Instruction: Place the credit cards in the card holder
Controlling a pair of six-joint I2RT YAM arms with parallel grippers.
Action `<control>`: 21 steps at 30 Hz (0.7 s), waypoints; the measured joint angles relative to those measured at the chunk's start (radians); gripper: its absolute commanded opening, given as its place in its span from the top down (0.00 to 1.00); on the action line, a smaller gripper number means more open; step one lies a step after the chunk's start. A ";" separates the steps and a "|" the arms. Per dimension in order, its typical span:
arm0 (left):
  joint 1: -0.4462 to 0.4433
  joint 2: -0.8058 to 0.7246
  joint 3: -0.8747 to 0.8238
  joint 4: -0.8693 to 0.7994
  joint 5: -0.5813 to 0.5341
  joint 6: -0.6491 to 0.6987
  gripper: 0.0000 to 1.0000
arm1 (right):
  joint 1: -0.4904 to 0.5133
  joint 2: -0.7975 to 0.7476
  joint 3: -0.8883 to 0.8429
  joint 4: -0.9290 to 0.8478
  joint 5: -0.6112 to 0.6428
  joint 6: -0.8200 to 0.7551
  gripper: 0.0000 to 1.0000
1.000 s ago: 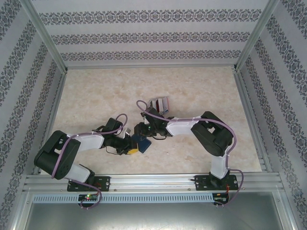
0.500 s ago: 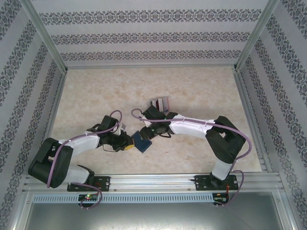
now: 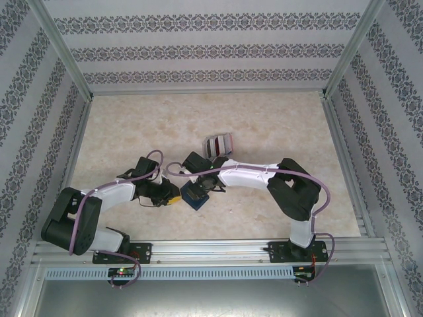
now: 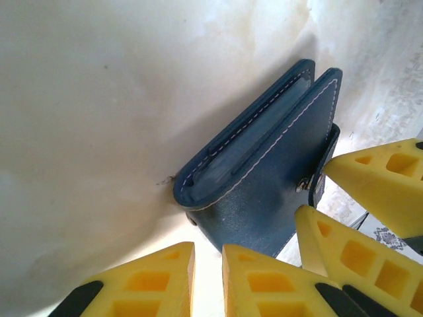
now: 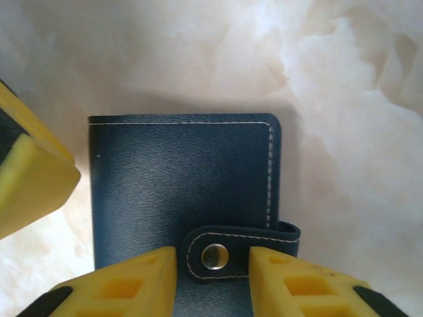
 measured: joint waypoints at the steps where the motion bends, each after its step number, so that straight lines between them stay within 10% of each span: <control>1: 0.000 0.002 0.000 0.000 0.000 0.000 0.81 | 0.000 0.001 0.004 -0.005 0.007 -0.003 0.76; 12: 0.000 0.009 0.001 0.000 0.000 0.004 0.82 | 0.000 0.001 0.018 -0.023 0.021 -0.007 1.00; 21: 0.000 0.020 0.001 0.000 0.000 0.003 0.82 | -0.020 -0.020 0.003 -0.021 -0.019 -0.014 1.00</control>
